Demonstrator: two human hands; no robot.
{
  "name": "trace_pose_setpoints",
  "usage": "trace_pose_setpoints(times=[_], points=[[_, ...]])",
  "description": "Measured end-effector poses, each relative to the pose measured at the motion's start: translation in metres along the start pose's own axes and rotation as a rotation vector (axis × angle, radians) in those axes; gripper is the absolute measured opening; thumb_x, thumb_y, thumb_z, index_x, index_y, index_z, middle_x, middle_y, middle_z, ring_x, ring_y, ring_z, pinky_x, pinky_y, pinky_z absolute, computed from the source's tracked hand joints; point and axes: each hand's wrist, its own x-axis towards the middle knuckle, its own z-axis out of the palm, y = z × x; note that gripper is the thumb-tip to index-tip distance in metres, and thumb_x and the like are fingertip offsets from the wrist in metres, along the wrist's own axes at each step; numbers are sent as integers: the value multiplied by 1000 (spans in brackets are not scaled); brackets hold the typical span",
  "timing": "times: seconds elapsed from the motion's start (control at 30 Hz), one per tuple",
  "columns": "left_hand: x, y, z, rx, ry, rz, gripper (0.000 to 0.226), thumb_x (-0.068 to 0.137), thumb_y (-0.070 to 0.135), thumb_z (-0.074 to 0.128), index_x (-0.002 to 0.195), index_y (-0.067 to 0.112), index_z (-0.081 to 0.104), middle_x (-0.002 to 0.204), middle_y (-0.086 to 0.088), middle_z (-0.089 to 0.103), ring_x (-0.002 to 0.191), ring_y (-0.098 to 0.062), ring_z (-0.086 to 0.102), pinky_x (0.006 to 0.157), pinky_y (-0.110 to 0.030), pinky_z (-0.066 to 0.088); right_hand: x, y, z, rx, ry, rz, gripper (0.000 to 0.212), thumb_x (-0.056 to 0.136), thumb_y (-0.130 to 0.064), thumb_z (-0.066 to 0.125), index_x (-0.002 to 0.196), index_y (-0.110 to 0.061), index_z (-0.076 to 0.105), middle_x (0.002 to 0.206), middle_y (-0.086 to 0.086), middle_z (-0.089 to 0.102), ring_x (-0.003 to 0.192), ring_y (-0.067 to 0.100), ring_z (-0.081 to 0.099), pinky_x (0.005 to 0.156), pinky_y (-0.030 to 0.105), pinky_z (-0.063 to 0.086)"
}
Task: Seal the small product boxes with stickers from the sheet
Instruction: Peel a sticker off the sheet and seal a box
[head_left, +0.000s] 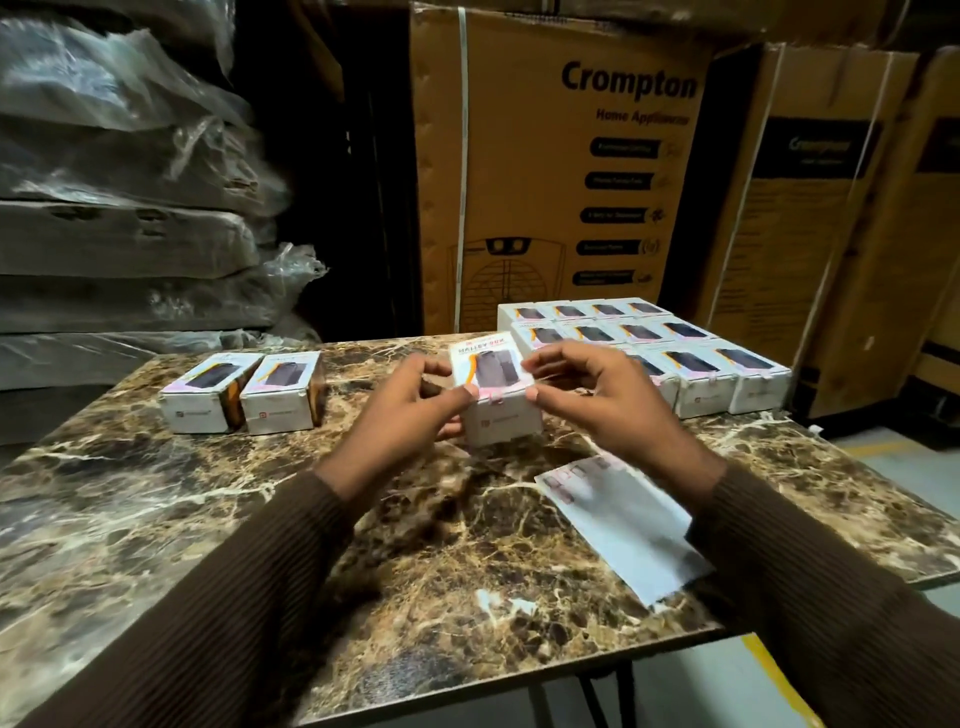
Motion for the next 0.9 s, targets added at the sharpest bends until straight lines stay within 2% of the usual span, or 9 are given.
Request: trace_pose_setpoints(times=[0.13,0.2,0.27,0.33,0.47,0.63,0.77,0.9], points=[[43,10,53,-30,-36,19,26,99,16,73,118,13,56,123,-19,68,95,-20,72,75,-32,63,22,26,-36,21,136,27,19,93,-9,77,111,-14,76,105,2,76,101,15,73,91,41,62],[58,12,72,-34,-38,28,25,99,16,73,116,15,55,122,-18,68,98,-21,73,75,-31,63,29,41,-46,37,184,30,17,94,-9,76,110,-16,77,105,3,77,104,19,73,95,48,61],[65,11,85,-23,-37,35,27,99,18,73,119,17,55,120,-15,68,101,-20,74,75,-30,64,29,55,-52,49,225,27,18,94,-9,76,109,-19,77,107,1,77,104,17,73,94,46,62],[67,1,90,13,-33,50,31,99,23,74,124,18,56,118,-9,69,101,-19,75,78,-33,65,23,68,-53,40,254,21,19,95,-11,76,112,-19,77,109,-3,77,104,12,72,92,38,62],[68,-18,92,15,-39,67,29,97,27,77,120,20,60,117,-10,70,106,-22,75,86,-46,66,19,80,-55,-66,228,-3,17,95,-18,76,111,-24,76,107,-11,76,103,4,70,87,26,59],[70,-28,95,103,-36,59,36,94,29,80,125,21,63,114,-8,71,107,-23,73,87,-47,65,17,81,-53,-202,179,61,15,95,-21,72,109,-27,75,99,-12,73,95,5,69,83,36,62],[74,-33,103,199,-36,45,36,93,28,81,123,22,62,113,-6,70,106,-21,71,88,-48,64,17,83,-52,-365,178,25,20,94,-19,70,111,-26,76,97,-16,68,87,9,66,80,36,57],[79,-34,105,219,-41,37,42,91,28,83,126,22,61,114,-5,70,105,-22,72,85,-50,65,20,85,-49,-533,161,-18,12,95,-22,67,103,-27,74,107,-9,61,103,13,57,91,37,51]])
